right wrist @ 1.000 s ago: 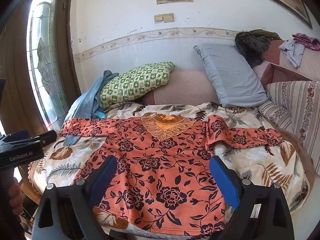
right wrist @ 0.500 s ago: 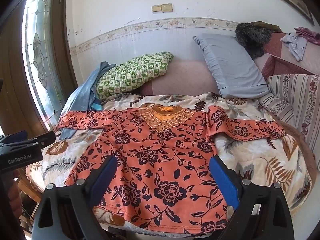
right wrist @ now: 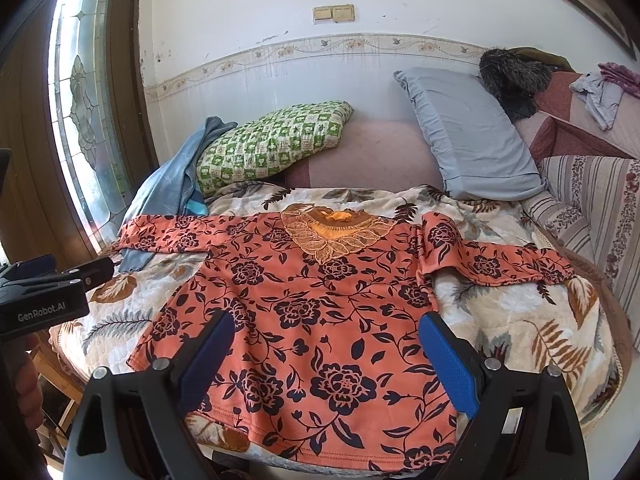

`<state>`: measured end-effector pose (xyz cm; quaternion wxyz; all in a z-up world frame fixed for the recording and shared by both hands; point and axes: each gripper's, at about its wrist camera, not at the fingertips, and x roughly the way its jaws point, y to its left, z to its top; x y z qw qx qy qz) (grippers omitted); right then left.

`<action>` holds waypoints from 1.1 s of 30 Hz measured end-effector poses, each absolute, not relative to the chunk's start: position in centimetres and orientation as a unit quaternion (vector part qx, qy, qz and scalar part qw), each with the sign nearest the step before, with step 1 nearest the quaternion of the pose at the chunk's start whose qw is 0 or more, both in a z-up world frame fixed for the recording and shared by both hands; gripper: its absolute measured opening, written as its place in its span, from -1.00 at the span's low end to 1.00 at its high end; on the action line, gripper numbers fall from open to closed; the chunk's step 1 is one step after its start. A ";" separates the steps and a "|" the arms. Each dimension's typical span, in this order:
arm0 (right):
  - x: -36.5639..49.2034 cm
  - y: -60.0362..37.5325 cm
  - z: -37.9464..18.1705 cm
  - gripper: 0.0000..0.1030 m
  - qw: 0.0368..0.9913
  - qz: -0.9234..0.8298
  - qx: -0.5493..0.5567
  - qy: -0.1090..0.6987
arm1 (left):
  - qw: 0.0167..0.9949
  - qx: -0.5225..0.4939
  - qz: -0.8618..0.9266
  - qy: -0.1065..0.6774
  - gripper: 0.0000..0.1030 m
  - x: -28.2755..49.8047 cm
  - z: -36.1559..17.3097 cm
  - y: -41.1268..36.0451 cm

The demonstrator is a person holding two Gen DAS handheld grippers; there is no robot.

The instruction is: Fold small clothes

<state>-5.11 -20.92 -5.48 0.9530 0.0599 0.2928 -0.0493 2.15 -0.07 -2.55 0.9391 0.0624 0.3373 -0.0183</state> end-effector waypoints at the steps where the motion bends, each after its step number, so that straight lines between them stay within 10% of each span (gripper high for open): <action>1: -5.1 -20.9 -5.5 0.84 0.953 -0.049 0.060 0.293 | 0.939 0.063 -0.018 0.337 1.00 2.2 -2.6 0.0; 33: -4.7 -21.3 -5.7 0.84 0.949 -0.056 0.068 0.302 | 0.928 0.086 -0.016 0.364 1.00 3.0 -4.4 -1.0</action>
